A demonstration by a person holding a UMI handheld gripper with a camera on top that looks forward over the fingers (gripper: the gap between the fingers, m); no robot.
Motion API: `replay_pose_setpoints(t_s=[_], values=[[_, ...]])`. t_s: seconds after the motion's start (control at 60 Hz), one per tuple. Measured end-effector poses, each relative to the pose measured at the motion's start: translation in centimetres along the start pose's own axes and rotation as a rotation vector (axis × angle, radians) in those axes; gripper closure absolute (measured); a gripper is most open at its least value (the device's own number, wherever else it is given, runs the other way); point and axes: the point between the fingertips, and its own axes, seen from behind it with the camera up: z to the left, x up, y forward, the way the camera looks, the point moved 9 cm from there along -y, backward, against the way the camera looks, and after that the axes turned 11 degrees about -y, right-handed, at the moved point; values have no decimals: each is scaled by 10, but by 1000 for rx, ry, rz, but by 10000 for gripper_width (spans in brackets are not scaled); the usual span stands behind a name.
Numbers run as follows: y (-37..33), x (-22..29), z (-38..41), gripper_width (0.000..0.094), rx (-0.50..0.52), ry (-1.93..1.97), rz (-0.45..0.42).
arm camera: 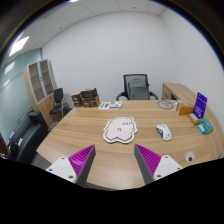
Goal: Arrange mouse
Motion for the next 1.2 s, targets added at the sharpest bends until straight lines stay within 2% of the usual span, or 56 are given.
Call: replay_pose_setpoints(t_s=[0.1, 0.3, 0.483, 0.833, 1.017, 1.1, 1.133, 1.167, 1.2], values=[[12, -15, -14, 129, -89, 43, 33], [30, -42, -67, 135, -205, 52, 13], [73, -75, -142, 128, -290, 74, 77], [200, -88, -246, 130, -209, 33, 122], [240, -73, -278, 130, -188, 4, 121], [254, -66, -287, 197, -186, -14, 121], [257, -65, -290, 287, -178, -16, 123], [260, -63, -292, 416, -176, -10, 128], [261, -62, -293, 422, -177, 6, 138]])
